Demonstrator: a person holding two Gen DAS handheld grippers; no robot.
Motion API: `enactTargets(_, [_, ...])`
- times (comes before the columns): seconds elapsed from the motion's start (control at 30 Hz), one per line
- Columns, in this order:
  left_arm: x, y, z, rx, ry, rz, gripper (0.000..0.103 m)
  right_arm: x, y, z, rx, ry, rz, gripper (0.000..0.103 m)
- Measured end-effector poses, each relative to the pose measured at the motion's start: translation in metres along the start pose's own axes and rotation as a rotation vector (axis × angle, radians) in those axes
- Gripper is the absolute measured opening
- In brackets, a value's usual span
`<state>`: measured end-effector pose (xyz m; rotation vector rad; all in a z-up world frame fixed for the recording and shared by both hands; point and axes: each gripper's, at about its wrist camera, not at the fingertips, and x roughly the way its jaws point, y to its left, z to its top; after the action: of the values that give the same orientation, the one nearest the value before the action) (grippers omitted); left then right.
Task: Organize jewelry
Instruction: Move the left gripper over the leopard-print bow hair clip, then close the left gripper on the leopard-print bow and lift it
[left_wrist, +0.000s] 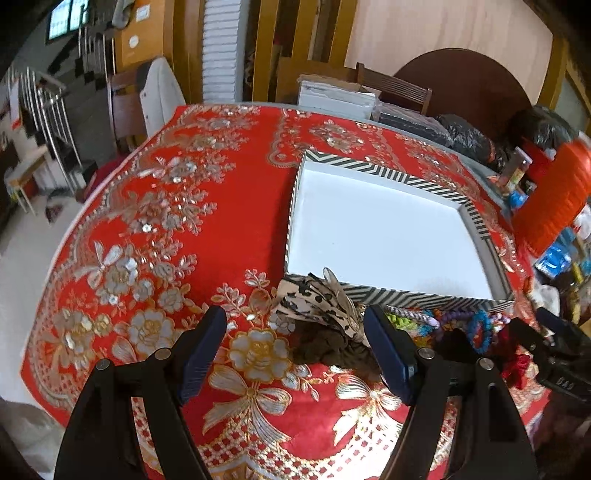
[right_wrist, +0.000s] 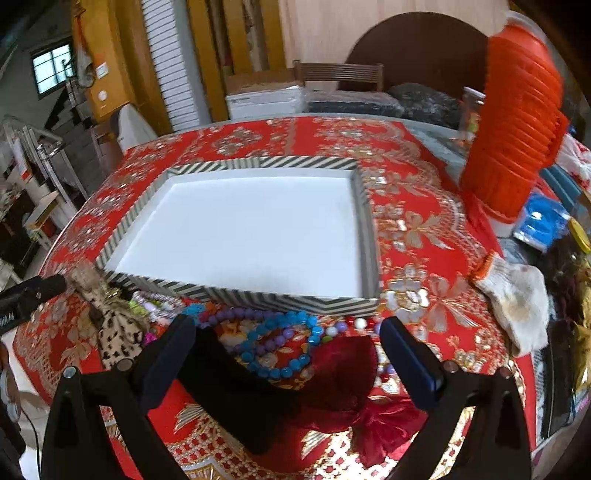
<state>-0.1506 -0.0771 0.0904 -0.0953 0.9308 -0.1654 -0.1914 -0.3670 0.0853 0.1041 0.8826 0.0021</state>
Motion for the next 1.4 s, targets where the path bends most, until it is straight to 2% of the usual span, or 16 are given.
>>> enactTargets(0.17, [0.006,0.0,-0.007,0.003,0.048,-0.044,0.066,0.002,0.01,0.0,-0.043,0.006,0.06,0.096])
enactTargets(0.3, [0.014,0.002,-0.004,-0.064,0.057,-0.069,0.066,0.007,0.009,-0.003,-0.033,0.029,0.086,0.086])
enactTargets(0.4, [0.023,0.004,0.003,-0.11,0.055,-0.042,0.066,0.005,0.009,-0.005,-0.034,0.032,0.113,0.084])
enactTargets(0.53, [0.039,0.004,0.009,-0.145,0.066,-0.048,0.065,0.004,0.014,-0.005,-0.047,0.022,0.154,0.084])
enactTargets(0.6, [0.046,0.003,0.009,-0.138,0.077,-0.053,0.054,0.007,0.019,-0.003,-0.053,0.026,0.196,0.084])
enactTargets(0.67, [0.055,0.004,0.009,-0.146,0.107,-0.067,0.027,0.014,0.028,-0.001,-0.084,0.028,0.22,0.078])
enactTargets(0.77, [0.06,0.01,0.009,-0.201,0.12,-0.127,0.021,0.026,0.041,0.004,-0.128,0.043,0.27,0.071])
enactTargets(0.87, [0.06,0.009,0.011,-0.18,0.111,-0.121,0.014,0.037,0.053,0.005,-0.163,0.074,0.337,0.07])
enactTargets(1.0, [0.06,0.005,0.013,-0.144,0.106,-0.115,0.007,0.051,0.068,0.005,-0.219,0.095,0.363,0.068])
enactTargets(1.07, [0.06,0.003,0.014,-0.134,0.104,-0.119,0.004,0.059,0.072,0.007,-0.218,0.101,0.391,0.055])
enactTargets(1.13, [0.058,0.002,0.014,-0.124,0.095,-0.123,0.0,0.068,0.076,0.008,-0.219,0.119,0.418,0.032])
enactTargets(1.17, [0.056,0.001,0.014,-0.118,0.094,-0.125,0.0,0.072,0.077,0.007,-0.223,0.129,0.413,0.027])
enactTargets(1.2, [0.055,0.001,0.015,-0.114,0.092,-0.129,0.0,0.074,0.078,0.007,-0.228,0.133,0.411,0.017])
enactTargets(1.23, [0.051,0.0,0.016,-0.11,0.089,-0.134,0.0,0.073,0.077,0.005,-0.228,0.129,0.419,0.012])
enactTargets(1.3, [0.042,-0.001,0.018,-0.1,0.07,-0.154,0.0,0.062,0.074,0.004,-0.22,0.101,0.426,0.008])
enactTargets(1.4, [0.027,-0.003,0.025,-0.091,0.051,-0.186,0.0,0.042,0.065,0.007,-0.205,0.046,0.433,0.007])
